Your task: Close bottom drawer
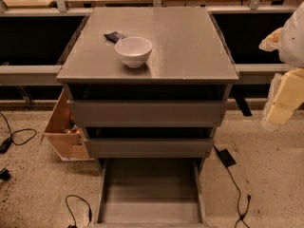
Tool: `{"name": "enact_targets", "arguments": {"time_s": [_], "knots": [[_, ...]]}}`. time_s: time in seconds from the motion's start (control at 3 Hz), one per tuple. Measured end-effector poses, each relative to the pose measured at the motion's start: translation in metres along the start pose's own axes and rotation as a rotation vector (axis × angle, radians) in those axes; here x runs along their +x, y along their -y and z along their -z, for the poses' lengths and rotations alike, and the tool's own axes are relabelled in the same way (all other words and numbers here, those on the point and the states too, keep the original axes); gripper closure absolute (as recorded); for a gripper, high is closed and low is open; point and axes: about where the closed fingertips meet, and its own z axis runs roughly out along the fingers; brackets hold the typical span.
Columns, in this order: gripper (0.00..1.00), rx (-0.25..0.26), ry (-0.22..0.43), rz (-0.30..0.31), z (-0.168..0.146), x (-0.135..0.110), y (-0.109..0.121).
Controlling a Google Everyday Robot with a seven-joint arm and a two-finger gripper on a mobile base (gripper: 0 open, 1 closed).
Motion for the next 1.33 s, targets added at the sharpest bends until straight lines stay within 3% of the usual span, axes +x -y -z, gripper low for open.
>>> {"name": "enact_targets", "arguments": {"time_s": [0.33,0.67,1.0,1.33], "knots": [[0.0,0.0,0.0,0.0,0.0,0.0,0.0],[0.0,-0.002,0.01,-0.011,-0.021,0.001,-0.009],[0.0,-0.017,0.024,-0.029,-0.077,0.005,-0.033],[0.0,-0.043,-0.023,-0.042,-0.166,0.021,-0.07]]}}
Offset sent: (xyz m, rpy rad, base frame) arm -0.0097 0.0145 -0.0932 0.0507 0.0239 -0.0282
